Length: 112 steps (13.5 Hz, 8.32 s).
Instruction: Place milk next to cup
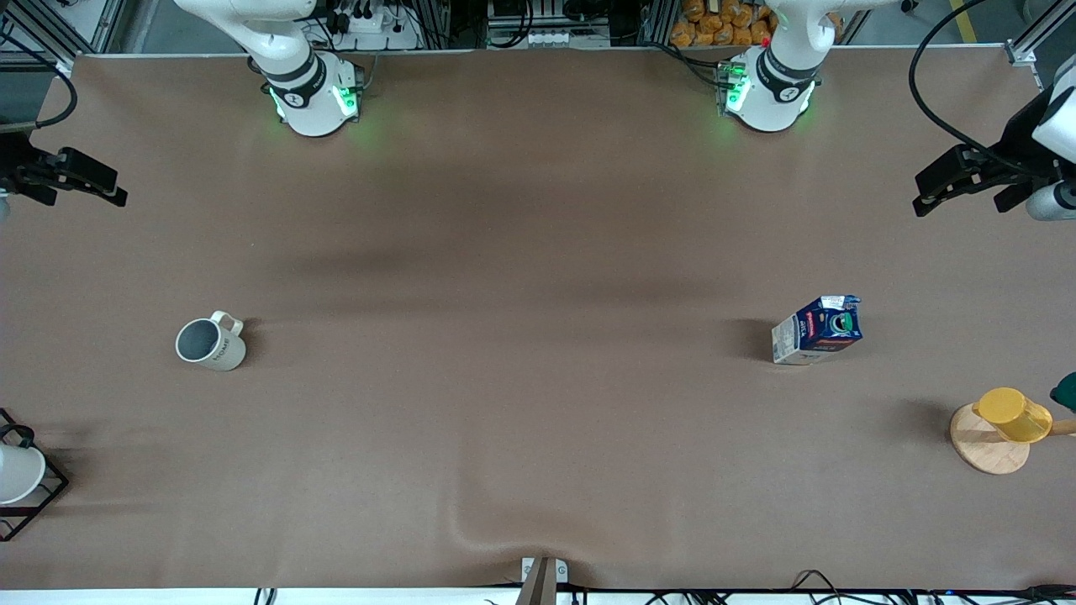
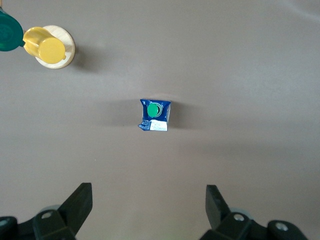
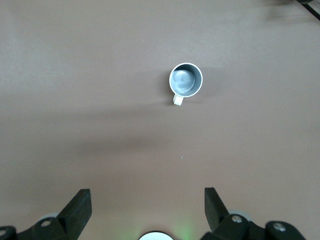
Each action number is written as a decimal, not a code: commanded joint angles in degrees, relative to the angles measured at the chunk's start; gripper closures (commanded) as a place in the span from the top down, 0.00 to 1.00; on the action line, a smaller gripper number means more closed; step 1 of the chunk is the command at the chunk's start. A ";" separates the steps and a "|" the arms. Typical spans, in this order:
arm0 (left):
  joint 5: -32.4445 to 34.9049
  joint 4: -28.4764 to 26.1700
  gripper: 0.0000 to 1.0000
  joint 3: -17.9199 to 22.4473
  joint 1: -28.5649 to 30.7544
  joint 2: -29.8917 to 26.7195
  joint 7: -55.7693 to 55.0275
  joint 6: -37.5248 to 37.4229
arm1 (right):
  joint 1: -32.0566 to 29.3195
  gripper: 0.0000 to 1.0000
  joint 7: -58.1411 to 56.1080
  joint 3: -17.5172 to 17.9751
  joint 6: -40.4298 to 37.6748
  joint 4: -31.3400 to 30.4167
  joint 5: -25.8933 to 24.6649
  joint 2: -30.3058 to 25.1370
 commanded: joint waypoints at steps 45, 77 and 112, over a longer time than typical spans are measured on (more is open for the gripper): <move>5.86 -22.61 0.94 -0.50 1.40 17.58 1.45 30.98 | -3.79 1.00 -20.94 0.08 32.92 -8.99 -0.87 33.92; 5.42 -20.50 0.50 -1.29 0.96 16.00 1.45 29.67 | 0.60 0.00 -1.43 0.61 16.05 1.11 0.36 33.22; 5.42 -18.12 0.50 -1.56 1.31 15.04 2.85 26.24 | 38.05 0.00 54.82 0.52 41.19 15.35 16.27 47.90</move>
